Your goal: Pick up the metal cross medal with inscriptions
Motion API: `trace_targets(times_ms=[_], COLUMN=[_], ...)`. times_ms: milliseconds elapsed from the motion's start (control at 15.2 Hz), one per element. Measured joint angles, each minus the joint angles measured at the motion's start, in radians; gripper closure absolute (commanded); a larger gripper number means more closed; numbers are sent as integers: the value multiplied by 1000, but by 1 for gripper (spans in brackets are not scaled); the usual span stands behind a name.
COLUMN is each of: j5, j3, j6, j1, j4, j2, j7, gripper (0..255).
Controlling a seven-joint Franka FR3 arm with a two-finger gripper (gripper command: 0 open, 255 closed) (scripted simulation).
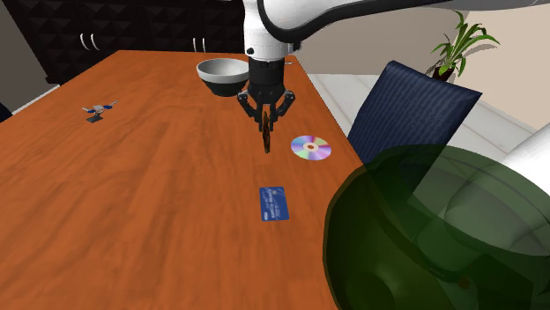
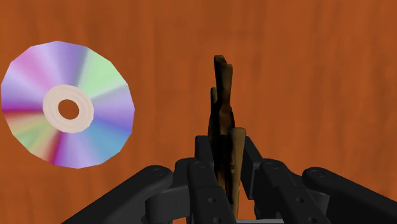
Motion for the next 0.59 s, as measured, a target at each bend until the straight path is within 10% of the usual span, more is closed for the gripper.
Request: trace_targets(times_ms=[594], j5=[0], j3=[-1], j6=[-28], j1=[0], j4=[27], j2=[0], j7=[1], gripper=[255])
